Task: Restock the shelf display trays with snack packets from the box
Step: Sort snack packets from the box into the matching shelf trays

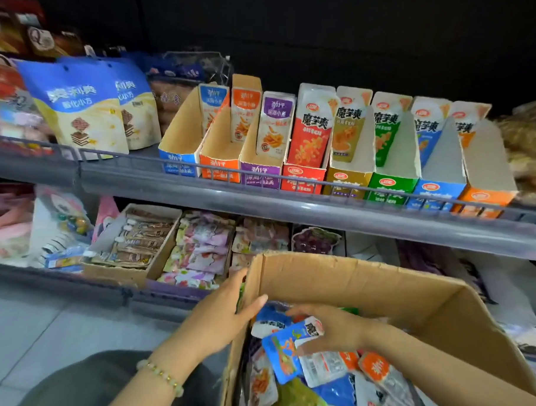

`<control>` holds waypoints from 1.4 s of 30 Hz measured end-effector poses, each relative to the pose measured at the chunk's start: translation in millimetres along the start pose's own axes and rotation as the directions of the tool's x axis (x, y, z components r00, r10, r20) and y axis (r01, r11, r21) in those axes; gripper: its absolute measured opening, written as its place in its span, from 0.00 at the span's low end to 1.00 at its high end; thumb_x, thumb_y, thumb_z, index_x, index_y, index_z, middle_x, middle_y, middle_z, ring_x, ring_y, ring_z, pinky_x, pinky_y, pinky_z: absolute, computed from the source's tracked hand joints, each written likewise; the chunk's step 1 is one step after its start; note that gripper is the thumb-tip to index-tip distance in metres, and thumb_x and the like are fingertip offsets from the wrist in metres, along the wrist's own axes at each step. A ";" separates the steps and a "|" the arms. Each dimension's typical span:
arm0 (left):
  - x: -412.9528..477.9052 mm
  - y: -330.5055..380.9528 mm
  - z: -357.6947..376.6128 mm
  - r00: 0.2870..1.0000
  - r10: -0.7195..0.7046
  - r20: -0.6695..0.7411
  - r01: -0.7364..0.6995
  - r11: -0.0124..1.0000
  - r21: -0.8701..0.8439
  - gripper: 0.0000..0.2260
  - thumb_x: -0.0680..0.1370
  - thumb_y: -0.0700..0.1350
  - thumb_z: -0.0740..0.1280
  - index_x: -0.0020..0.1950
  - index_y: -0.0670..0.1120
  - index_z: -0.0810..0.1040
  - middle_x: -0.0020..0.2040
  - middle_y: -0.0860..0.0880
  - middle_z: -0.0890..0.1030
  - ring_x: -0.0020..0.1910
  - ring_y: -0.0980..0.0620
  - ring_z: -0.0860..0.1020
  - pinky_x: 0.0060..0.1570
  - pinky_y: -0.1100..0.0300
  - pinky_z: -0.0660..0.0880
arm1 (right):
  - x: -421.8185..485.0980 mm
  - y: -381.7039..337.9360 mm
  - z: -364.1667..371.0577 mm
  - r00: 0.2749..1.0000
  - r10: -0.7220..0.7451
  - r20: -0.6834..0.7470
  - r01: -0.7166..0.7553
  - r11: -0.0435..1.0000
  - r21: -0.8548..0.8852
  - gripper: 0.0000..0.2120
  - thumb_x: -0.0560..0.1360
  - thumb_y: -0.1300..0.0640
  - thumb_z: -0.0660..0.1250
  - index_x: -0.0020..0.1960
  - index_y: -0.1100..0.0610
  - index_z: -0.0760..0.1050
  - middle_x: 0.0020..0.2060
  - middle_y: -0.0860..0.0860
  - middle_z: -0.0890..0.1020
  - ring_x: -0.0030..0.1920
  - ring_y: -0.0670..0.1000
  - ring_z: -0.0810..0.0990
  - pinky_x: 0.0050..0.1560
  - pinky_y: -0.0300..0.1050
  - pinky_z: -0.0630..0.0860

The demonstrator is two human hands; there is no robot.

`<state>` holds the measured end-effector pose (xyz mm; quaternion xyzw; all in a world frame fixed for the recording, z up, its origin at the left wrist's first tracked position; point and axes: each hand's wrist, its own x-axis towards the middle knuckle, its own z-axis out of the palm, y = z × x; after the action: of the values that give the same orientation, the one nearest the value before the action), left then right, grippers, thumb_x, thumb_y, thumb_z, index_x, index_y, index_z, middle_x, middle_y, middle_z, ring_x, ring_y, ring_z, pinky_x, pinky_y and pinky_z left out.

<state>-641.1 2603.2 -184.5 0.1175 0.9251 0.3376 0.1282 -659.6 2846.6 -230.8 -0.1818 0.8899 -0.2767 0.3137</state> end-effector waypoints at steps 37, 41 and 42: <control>3.9 39.0 -17.8 0.995 -0.096 0.027 0.042 0.155 -0.987 0.19 0.67 0.33 0.67 0.57 0.39 0.76 0.48 0.44 0.84 0.41 0.54 0.84 0.37 0.64 0.79 | 2.0 -8.3 28.1 0.926 0.378 0.005 -0.260 0.628 0.734 0.14 0.76 0.49 0.68 0.53 0.59 0.76 0.48 0.54 0.83 0.46 0.50 0.83 0.50 0.41 0.81; 4.4 37.4 -19.6 0.986 -0.165 0.015 0.023 0.045 -0.999 0.15 0.69 0.36 0.68 0.55 0.42 0.78 0.46 0.47 0.85 0.42 0.55 0.84 0.39 0.64 0.80 | 29.7 -20.4 49.1 0.886 0.464 -0.004 -0.218 0.425 0.879 0.23 0.73 0.61 0.73 0.64 0.60 0.69 0.49 0.56 0.77 0.43 0.51 0.81 0.47 0.45 0.82; 4.9 36.0 -20.5 0.983 -0.184 0.020 0.021 0.002 -1.000 0.13 0.71 0.37 0.67 0.55 0.43 0.78 0.47 0.47 0.85 0.43 0.55 0.84 0.39 0.64 0.80 | 30.2 -20.3 48.5 0.885 0.461 -0.062 -0.169 0.443 0.880 0.21 0.73 0.62 0.73 0.63 0.59 0.69 0.49 0.57 0.76 0.42 0.51 0.80 0.42 0.43 0.82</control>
<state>-647.5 2619.3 -146.6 -0.0939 0.4312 0.8858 0.1436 -646.9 2797.3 -263.9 0.2110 0.6888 -0.6377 0.2725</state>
